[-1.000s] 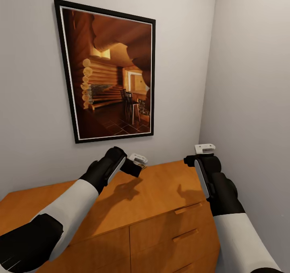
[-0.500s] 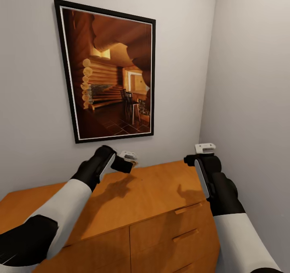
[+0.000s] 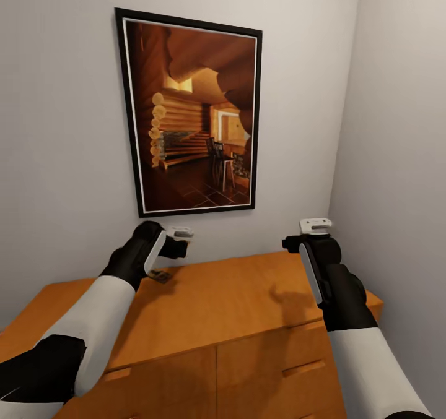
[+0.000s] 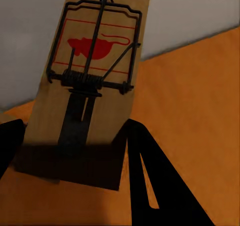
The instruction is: Take the four mousetraps from the cabinet in the bathroom and place them on the bathroom floor. Make sure all four end up on the same floor surface, and ensure that at least two of them are either under or directly next to the same bathroom sink.
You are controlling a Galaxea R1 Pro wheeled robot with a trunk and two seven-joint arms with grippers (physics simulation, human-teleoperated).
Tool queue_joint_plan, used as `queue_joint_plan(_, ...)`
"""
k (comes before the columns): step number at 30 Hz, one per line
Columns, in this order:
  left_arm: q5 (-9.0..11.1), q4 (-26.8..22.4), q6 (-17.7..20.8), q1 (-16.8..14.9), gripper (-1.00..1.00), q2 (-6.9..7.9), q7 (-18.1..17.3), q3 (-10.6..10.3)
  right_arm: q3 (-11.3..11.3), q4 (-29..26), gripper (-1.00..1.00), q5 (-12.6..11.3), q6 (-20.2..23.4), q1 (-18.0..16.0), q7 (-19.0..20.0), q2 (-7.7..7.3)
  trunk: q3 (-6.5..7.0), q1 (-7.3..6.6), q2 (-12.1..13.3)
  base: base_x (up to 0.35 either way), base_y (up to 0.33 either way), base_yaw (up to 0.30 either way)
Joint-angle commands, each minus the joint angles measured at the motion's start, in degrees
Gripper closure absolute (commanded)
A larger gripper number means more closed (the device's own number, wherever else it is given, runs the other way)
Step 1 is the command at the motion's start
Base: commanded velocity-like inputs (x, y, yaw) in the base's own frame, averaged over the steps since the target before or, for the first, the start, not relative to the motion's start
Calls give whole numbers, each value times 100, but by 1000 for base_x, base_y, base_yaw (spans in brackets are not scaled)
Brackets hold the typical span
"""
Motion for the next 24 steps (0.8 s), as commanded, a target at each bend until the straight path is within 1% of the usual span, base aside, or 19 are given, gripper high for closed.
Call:
queue_joint_plan(1, 18, -12, 20, -6, 100, 2, 25, -3, 4, -4, -100, 40, 33, -5, 19, -3, -7, 0, -4, 0, 0, 82)
queue_joint_plan(6, 18, -77, 20, -7, 100, 7, 56, 25, 4, 1, -100, 24, 33, -5, 16, -3, -7, 0, -4, 0, 0, 40)
queue_joint_plan(9, 18, -210, 20, 4, 100, 18, 66, 105, 4, 13, -100, 19, 33, -5, 13, -1, -7, 0, -4, 0, 0, 14)
queue_joint_plan(10, 16, -339, 20, 20, 100, 21, 71, 198, 3, 20, -100, 12, 33, -5, 14, -4, -7, 0, -4, 0, 0, 71)
queue_joint_plan(13, 13, -573, 20, 103, 100, 24, 78, 391, 0, 27, -100, 2, 33, -5, 17, -8, -7, 0, -4, 0, 0, 137)
queue_joint_plan(14, 12, -737, 22, 198, 100, 25, 82, 539, 0, 37, -100, -2, 33, -5, 18, -11, -7, 0, -4, 0, 0, 202)
queue_joint_plan(16, 3, -892, 24, 295, 100, 25, 87, 683, -1, 51, -100, -2, 33, -5, 19, -12, -7, 0, -4, 0, 0, 220)
queue_joint_plan(17, -6, -1023, 28, 376, 100, 26, 92, 804, 1, 61, -100, -1, 33, -5, 18, -10, -7, 0, -4, 0, 0, 241)
queue_joint_plan(20, -18, -1175, 44, 498, 100, 30, 104, 953, -1, 72, -100, 5, 33, -5, 18, -9, -7, 0, -4, 0, 0, 251)
queue_joint_plan(24, -23, -1240, 49, 613, 100, 53, 110, 1036, 2, 76, -100, 12, 33, -5, 16, -3, -7, 0, -4, 0, 0, 262)
